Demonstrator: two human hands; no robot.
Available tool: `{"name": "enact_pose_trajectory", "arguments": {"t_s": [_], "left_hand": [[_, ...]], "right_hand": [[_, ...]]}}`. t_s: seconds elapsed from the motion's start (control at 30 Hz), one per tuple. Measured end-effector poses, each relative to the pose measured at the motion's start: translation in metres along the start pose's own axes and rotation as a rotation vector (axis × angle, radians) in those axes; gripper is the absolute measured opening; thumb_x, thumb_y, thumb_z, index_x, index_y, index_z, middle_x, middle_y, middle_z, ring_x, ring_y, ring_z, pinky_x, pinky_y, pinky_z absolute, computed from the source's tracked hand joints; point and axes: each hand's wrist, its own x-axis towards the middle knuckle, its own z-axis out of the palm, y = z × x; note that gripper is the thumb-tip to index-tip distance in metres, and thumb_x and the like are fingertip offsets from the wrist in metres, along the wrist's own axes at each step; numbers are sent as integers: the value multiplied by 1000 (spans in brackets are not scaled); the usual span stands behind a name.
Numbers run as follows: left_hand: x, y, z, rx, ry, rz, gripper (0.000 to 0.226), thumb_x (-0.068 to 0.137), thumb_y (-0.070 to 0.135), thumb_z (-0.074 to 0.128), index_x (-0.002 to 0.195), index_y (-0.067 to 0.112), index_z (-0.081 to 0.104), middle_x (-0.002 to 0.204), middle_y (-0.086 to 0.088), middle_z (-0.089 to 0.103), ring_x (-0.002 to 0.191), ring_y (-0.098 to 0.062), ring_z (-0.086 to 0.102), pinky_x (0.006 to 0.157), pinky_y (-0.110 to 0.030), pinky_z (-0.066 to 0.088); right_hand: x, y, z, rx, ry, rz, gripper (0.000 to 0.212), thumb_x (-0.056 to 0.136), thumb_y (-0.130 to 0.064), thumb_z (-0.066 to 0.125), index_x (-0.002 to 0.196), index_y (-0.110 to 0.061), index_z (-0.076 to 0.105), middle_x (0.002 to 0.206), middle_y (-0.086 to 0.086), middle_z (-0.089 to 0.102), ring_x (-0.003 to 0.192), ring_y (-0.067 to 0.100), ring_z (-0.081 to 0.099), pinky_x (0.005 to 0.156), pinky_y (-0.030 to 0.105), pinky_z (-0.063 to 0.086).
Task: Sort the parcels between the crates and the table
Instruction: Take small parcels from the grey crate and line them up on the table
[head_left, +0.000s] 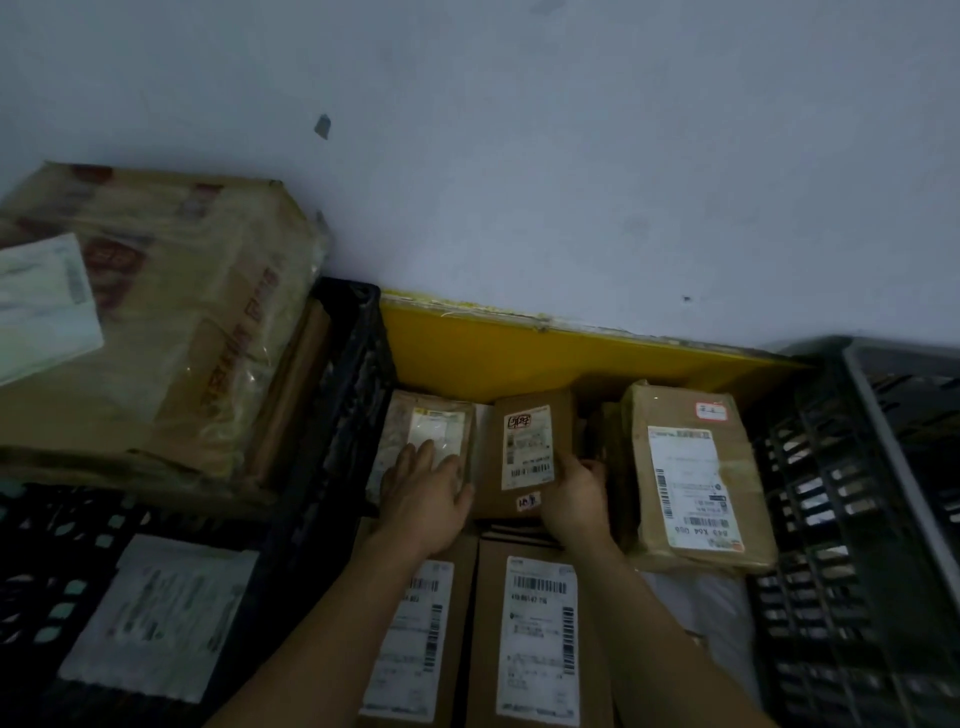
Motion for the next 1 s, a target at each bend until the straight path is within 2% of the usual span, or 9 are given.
{"name": "enact_pose_trajectory", "arguments": {"t_s": [0.13, 0.23, 0.3, 0.47, 0.6, 0.67, 0.8, 0.93, 1.0], "left_hand": [[1, -3, 5, 30, -23, -15, 61, 108, 57, 40, 162, 27, 38, 178, -7, 11, 164, -32, 2, 130, -52, 17], [2, -3, 5, 37, -24, -8, 62, 108, 56, 40, 163, 27, 35, 178, -8, 9, 164, -32, 2, 130, -52, 16], [3, -4, 6, 49, -12, 0, 61, 109, 55, 39, 163, 27, 35, 178, -9, 11, 164, -33, 3, 130, -52, 16], [0, 2, 0, 11, 34, 7, 66, 110, 51, 39, 168, 25, 22, 177, -10, 14, 163, -32, 9, 130, -52, 16], [-7, 20, -6, -6, 114, 68, 72, 110, 52, 38, 170, 24, 13, 176, -11, 19, 161, -32, 16, 130, -51, 18], [-13, 33, -9, -39, 135, 99, 72, 110, 53, 38, 171, 24, 12, 176, -9, 20, 161, -31, 17, 130, -51, 19], [-19, 62, -10, -126, 201, 190, 67, 109, 52, 45, 166, 25, 26, 171, -5, 31, 156, -29, 28, 124, -52, 32], [-27, 98, -3, -252, 215, 282, 62, 109, 48, 48, 162, 19, 36, 165, -4, 42, 150, -26, 38, 120, -48, 39], [-34, 117, 2, -298, 164, 282, 66, 109, 51, 47, 165, 19, 32, 169, -5, 37, 154, -26, 35, 123, -49, 37]], "right_hand": [[21, 5, 9, -70, -119, 100, 53, 107, -17, 59, 157, -30, 48, 160, 12, 38, 139, 36, 54, 114, 49, 51], [34, 10, 15, -88, -187, 128, 34, 108, -16, 57, 141, -21, 61, 144, 10, 60, 125, 28, 65, 103, 43, 58], [34, 11, 17, -113, -198, 130, 28, 109, -22, 56, 136, -18, 64, 140, 10, 65, 121, 26, 66, 96, 37, 57], [20, 3, 10, -137, -185, -53, 54, 111, -23, 56, 164, -23, 44, 158, 6, 55, 141, 27, 57, 107, 37, 54], [1, -4, -3, -188, -20, -329, 51, 109, -24, 57, 159, -18, 53, 155, 8, 58, 140, 28, 56, 112, 45, 54], [-14, -7, -16, -170, 79, -442, 49, 107, -20, 58, 156, -14, 57, 152, 8, 60, 140, 28, 55, 113, 41, 51], [-43, -8, -54, -72, 280, -582, 41, 104, -14, 61, 145, -11, 66, 143, 8, 68, 133, 26, 61, 112, 39, 50], [-56, 12, -93, -66, 514, -533, 47, 100, -13, 68, 147, -7, 63, 150, 16, 62, 136, 37, 58, 111, 49, 52], [-60, 34, -108, -112, 552, -387, 60, 101, -24, 69, 157, -10, 51, 159, 18, 52, 143, 39, 51, 112, 53, 51]]}}
